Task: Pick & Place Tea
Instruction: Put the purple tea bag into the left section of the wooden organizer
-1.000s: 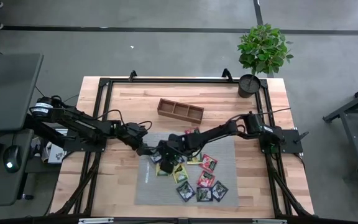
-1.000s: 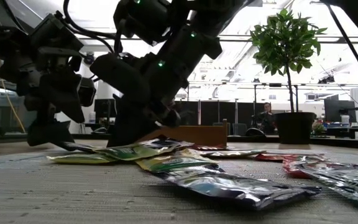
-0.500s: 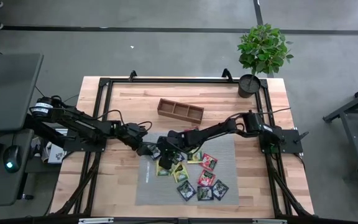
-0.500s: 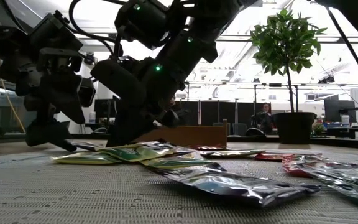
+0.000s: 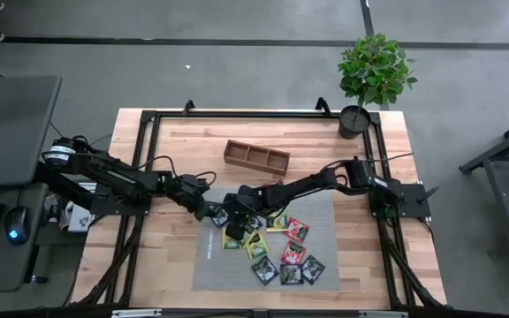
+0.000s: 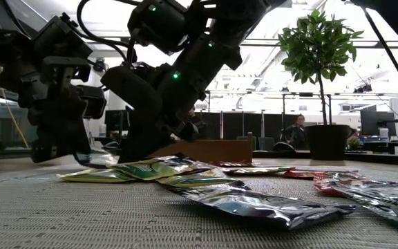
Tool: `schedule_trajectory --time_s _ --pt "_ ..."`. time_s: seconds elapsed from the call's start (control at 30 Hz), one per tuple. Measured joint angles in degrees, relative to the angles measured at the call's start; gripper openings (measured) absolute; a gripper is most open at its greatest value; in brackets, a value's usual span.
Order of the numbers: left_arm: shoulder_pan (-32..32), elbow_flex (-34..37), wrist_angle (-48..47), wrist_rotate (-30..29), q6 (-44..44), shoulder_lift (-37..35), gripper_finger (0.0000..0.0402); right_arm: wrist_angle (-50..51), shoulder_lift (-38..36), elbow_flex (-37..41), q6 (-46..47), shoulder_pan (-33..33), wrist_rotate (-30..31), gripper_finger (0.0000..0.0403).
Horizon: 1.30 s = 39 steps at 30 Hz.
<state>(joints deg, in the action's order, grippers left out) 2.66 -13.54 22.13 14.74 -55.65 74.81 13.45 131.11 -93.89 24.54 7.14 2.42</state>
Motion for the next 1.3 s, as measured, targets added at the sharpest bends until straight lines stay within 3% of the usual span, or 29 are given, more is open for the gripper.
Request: schedule_trajectory --time_s 0.43,0.63,0.83,1.17,1.3 --pt "0.0 0.0 -1.8 0.2 4.7 0.0 0.0001 2.3 -3.7 0.0 1.1 0.0 -2.1 0.0001" --pt "0.0 0.0 -1.7 0.2 6.6 0.0 0.0001 6.8 -10.4 -0.1 1.0 0.0 -2.5 0.0002" --pt "0.0 0.0 0.6 0.8 10.7 0.0 0.0000 15.3 -19.0 -0.1 -0.6 0.0 -7.3 0.0010" --pt "0.0 0.0 6.3 0.1 18.2 0.0 0.0000 31.7 -28.8 -0.1 -5.2 0.9 -0.8 0.0010" --pt "-1.1 0.0 9.2 -0.1 20.0 0.0 0.0000 28.8 -31.9 3.2 -3.8 1.9 0.2 0.0003"
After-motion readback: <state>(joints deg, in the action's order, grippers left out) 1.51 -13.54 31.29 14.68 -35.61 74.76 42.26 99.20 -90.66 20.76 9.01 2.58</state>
